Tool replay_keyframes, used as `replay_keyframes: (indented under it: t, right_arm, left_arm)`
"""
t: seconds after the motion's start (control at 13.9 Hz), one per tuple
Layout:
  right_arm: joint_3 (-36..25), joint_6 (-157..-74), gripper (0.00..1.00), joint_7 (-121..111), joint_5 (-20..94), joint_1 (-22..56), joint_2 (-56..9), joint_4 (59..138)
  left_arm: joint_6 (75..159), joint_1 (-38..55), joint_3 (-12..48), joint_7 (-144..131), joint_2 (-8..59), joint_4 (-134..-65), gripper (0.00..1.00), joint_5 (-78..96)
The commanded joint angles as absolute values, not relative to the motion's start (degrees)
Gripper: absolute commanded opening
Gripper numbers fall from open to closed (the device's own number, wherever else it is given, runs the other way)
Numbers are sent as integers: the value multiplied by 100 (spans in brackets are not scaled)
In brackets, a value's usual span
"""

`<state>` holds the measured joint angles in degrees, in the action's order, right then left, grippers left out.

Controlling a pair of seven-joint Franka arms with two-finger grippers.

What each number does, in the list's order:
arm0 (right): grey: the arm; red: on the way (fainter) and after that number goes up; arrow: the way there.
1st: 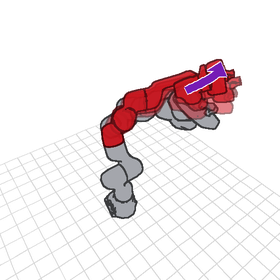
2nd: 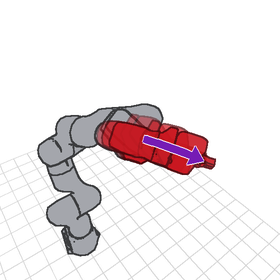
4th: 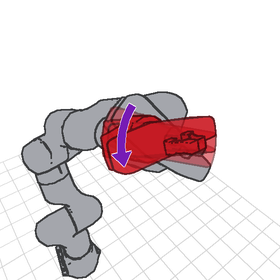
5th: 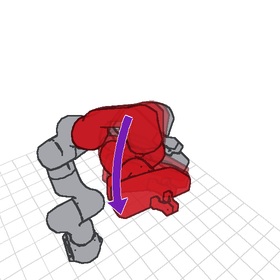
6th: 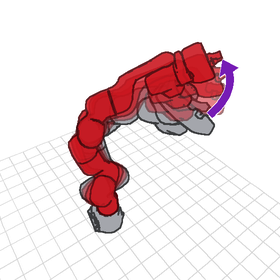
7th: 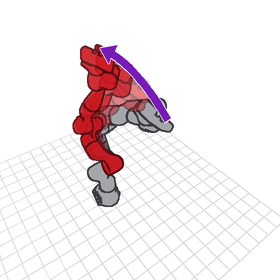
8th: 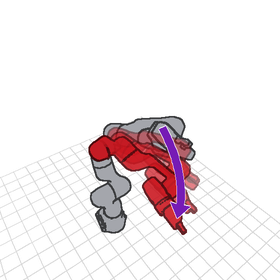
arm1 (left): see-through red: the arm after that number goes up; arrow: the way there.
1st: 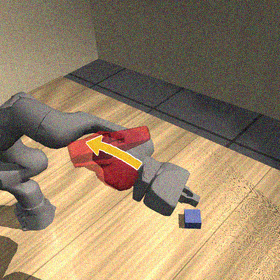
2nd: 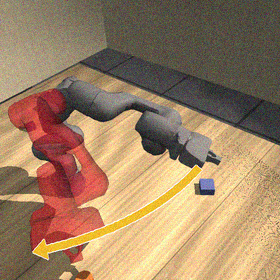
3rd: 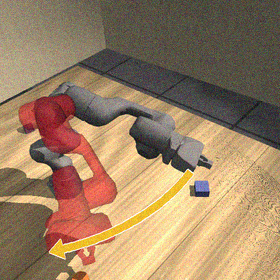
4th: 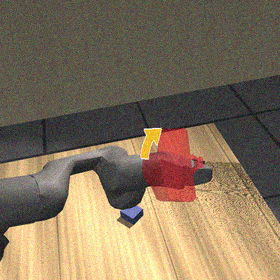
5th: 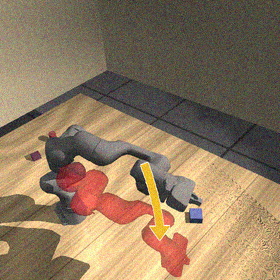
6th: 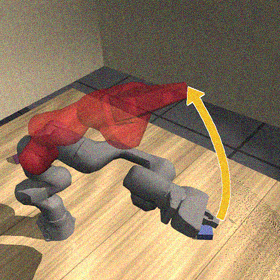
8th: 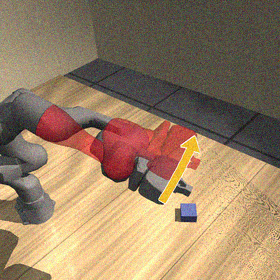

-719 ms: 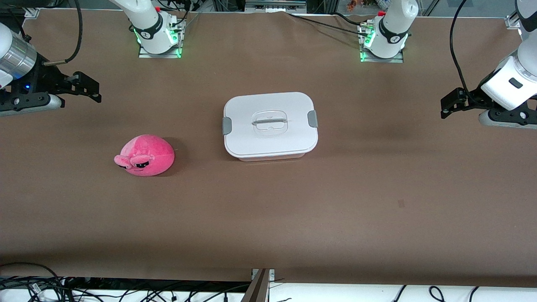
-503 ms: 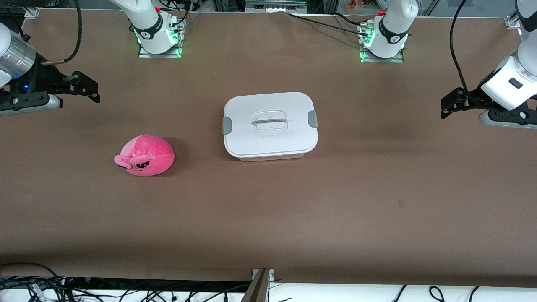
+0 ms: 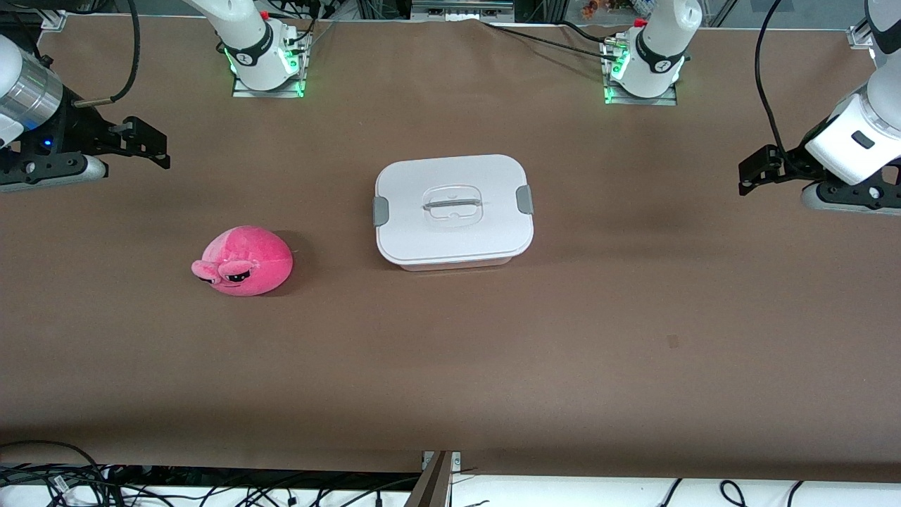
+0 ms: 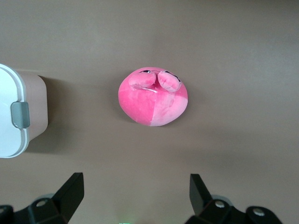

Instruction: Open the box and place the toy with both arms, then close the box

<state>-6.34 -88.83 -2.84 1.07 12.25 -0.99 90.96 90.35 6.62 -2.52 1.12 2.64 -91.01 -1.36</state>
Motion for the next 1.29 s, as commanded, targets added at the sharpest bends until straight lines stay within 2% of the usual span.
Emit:
replay_keyframes:
  t: [0.0, 0.22, 0.36, 0.5, 0.86, 1.22]
  right_arm:
    - [-624, -8771, 100, -343, 26, 1230, -149, 9009]
    - [-624, -8894, 100, -334, 44, 1230, -167, 9123]
    - [-633, -9087, 100, -325, 79, 1222, -185, 9315]
    - [-633, -9796, 100, -325, 97, 1222, -219, 9955]
    - [-633, -11116, 100, -325, 141, 1222, -781, 10941]
    - [-633, -12066, 100, -570, 149, 1213, -975, 11636]
  left_arm:
    - [8623, 756, -150, 674, 421, -8912, 100, -53]
    - [8324, 764, 297, 1623, 580, -8930, 100, -44]
    - [8349, 765, 814, 2343, 781, -8921, 100, 192]
    - [8507, 773, 1333, 2531, 1018, -8903, 100, 508]
    - [10376, 817, 2819, 2724, 1984, -8912, 100, 484]
    - [11986, 1519, 2892, 3015, 2891, -8947, 100, 105]
